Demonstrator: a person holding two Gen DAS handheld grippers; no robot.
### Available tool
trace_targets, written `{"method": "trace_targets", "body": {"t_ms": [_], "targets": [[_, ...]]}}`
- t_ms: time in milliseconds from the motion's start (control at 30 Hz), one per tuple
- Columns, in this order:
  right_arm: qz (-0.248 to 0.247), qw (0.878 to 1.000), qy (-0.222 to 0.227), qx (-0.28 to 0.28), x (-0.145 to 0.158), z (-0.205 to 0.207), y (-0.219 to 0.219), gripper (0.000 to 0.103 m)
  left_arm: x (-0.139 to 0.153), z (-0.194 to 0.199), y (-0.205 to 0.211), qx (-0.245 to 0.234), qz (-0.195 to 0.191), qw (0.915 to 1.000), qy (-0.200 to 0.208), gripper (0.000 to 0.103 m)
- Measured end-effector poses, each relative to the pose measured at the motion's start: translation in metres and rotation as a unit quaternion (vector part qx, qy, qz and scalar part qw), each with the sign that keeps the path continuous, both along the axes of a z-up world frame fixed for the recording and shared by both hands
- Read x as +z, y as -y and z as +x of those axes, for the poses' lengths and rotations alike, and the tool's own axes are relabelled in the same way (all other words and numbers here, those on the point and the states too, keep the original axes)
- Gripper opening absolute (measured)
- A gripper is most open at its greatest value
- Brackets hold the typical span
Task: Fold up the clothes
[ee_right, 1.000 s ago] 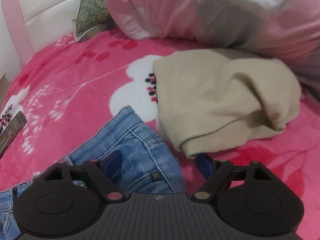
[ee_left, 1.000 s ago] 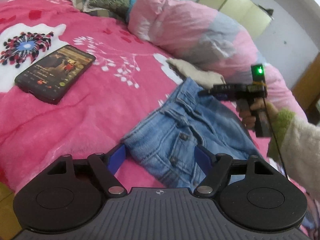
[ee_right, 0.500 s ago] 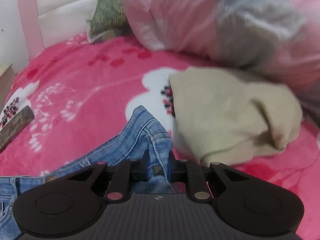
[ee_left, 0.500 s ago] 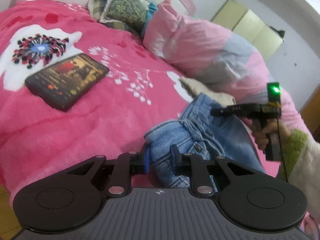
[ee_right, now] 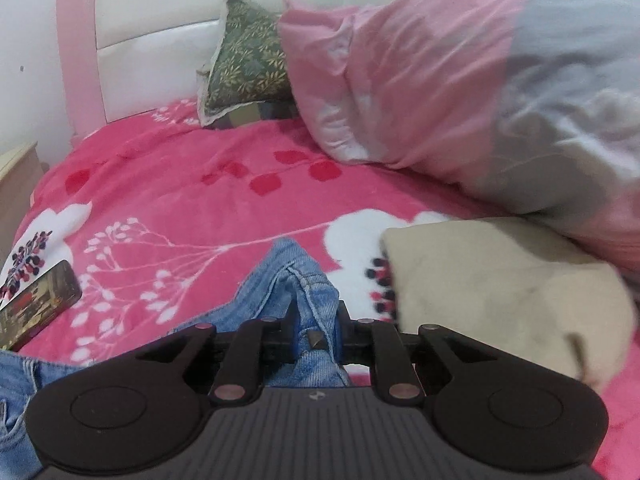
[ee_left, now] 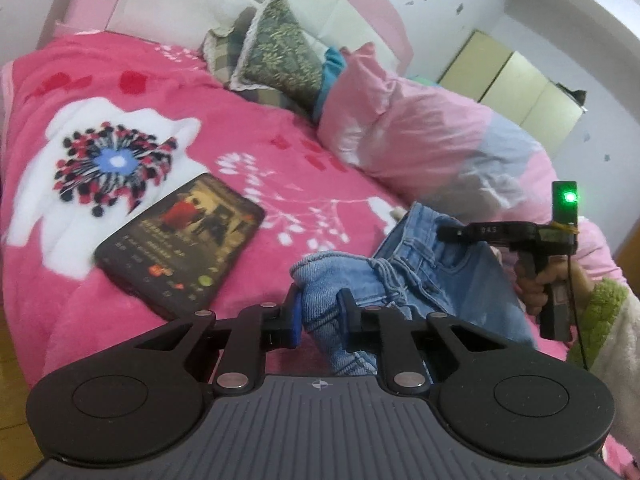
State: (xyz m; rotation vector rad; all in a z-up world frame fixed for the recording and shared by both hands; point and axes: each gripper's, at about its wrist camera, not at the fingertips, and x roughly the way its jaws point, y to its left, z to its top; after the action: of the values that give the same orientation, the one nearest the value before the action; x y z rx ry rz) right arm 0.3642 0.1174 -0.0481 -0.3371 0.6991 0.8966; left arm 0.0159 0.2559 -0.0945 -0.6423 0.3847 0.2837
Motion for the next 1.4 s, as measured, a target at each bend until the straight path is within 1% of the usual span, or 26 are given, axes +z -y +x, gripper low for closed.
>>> {"method": "trace_targets", "body": {"t_ms": [167, 233, 267, 333, 400, 433, 500, 567, 667, 733, 867, 967, 1067, 1100, 1200, 1233, 1267, 1333, 1400], "targets": [[-0.017, 1.0, -0.015, -0.009, -0.034, 0.007, -0.015, 0.017, -0.006, 0.001, -0.001, 0.003, 0.002, 0.9998, -0.02, 0.016], [-0.035, 0.999, -0.011, -0.017, -0.041, 0.007, -0.018, 0.024, -0.01, 0.002, -0.002, 0.002, -0.008, 0.9993, -0.036, 0.019], [-0.042, 0.999, -0.007, -0.022, -0.041, 0.006, -0.018, 0.032, -0.01, 0.001, -0.002, 0.001, -0.011, 0.9992, -0.038, 0.02], [-0.038, 0.999, -0.002, -0.034, -0.031, 0.005, -0.015, 0.036, -0.009, -0.003, -0.003, 0.001, -0.015, 0.9992, -0.038, 0.026], [-0.028, 0.998, 0.007, -0.049, -0.016, 0.002, -0.006, 0.054, -0.006, -0.009, -0.002, 0.004, -0.013, 0.9992, -0.038, 0.031], [-0.021, 0.998, 0.012, -0.058, -0.007, 0.0, 0.0, 0.056, -0.005, -0.012, -0.002, 0.008, -0.009, 0.9992, -0.038, 0.035], [-0.007, 0.997, 0.023, -0.076, 0.011, -0.003, 0.013, 0.058, -0.001, -0.021, 0.001, 0.013, -0.001, 0.9993, -0.034, 0.04], [0.006, 0.995, 0.032, -0.095, 0.03, -0.007, 0.028, 0.06, 0.004, -0.029, 0.004, 0.017, 0.011, 0.9993, -0.031, 0.041], [0.025, 0.991, 0.034, -0.127, 0.053, -0.021, 0.066, 0.06, 0.013, -0.039, 0.011, 0.015, 0.026, 0.9992, -0.024, 0.042], [0.036, 0.987, 0.026, -0.157, 0.067, -0.033, 0.1, 0.06, 0.019, -0.044, 0.017, 0.008, 0.039, 0.9991, -0.018, 0.042], [0.073, 0.975, -0.001, -0.21, 0.091, -0.065, 0.178, 0.059, 0.029, -0.041, 0.036, -0.029, 0.059, 0.9978, -0.003, 0.042], [0.111, 0.961, -0.01, -0.253, 0.115, -0.095, 0.242, 0.059, 0.038, -0.028, 0.052, -0.069, 0.063, 0.9956, 0.01, 0.042], [0.15, 0.945, 0.005, -0.292, 0.139, -0.129, 0.301, 0.059, 0.044, -0.006, 0.071, -0.109, 0.065, 0.9916, 0.022, 0.042], [0.157, 0.939, 0.01, -0.304, 0.145, -0.14, 0.322, 0.059, 0.043, 0.005, 0.078, -0.124, 0.065, 0.9899, 0.02, 0.043], [0.143, 0.931, 0.032, -0.335, 0.148, -0.163, 0.368, 0.059, 0.036, 0.041, 0.101, -0.171, 0.065, 0.9831, 0.008, 0.043], [0.125, 0.93, 0.034, -0.344, 0.143, -0.167, 0.379, 0.059, 0.034, 0.053, 0.109, -0.186, 0.065, 0.9804, 0.005, 0.043], [0.108, 0.929, 0.035, -0.351, 0.137, -0.171, 0.39, 0.059, 0.032, 0.064, 0.116, -0.201, 0.065, 0.9773, 0.001, 0.043], [0.08, 0.927, 0.022, -0.367, 0.119, -0.171, 0.409, 0.059, 0.028, 0.088, 0.132, -0.232, 0.065, 0.9706, -0.007, 0.043], [0.058, 0.921, 0.005, -0.384, 0.098, -0.166, 0.425, 0.059, 0.016, 0.106, 0.143, -0.237, 0.067, 0.9689, -0.021, 0.043]]}}
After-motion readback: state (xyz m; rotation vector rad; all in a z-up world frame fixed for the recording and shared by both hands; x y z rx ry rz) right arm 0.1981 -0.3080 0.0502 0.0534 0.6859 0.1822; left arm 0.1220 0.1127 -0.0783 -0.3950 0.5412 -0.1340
